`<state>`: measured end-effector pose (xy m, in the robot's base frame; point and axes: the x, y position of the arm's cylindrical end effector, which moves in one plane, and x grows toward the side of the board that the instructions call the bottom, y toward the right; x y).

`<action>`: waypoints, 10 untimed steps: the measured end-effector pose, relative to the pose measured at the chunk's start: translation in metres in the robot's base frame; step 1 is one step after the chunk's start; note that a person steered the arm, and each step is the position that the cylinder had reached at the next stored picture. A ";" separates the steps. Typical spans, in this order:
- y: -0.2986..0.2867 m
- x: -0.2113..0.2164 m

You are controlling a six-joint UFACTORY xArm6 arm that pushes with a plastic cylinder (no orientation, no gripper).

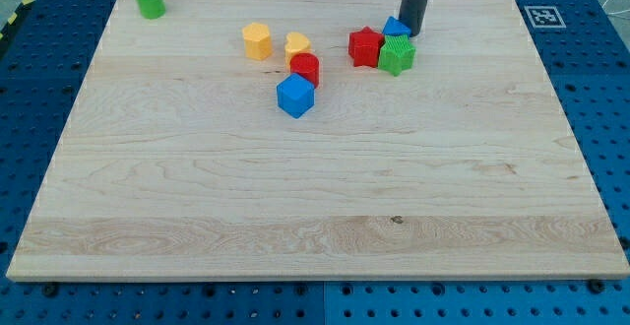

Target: Push the red circle closer to the red star

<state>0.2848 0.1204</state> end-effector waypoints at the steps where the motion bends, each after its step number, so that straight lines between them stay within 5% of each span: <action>1: 0.016 -0.009; 3: -0.028 -0.033; 6: -0.231 -0.053; 8: -0.271 0.022; 9: -0.266 0.079; 10: -0.231 0.086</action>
<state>0.3707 -0.1107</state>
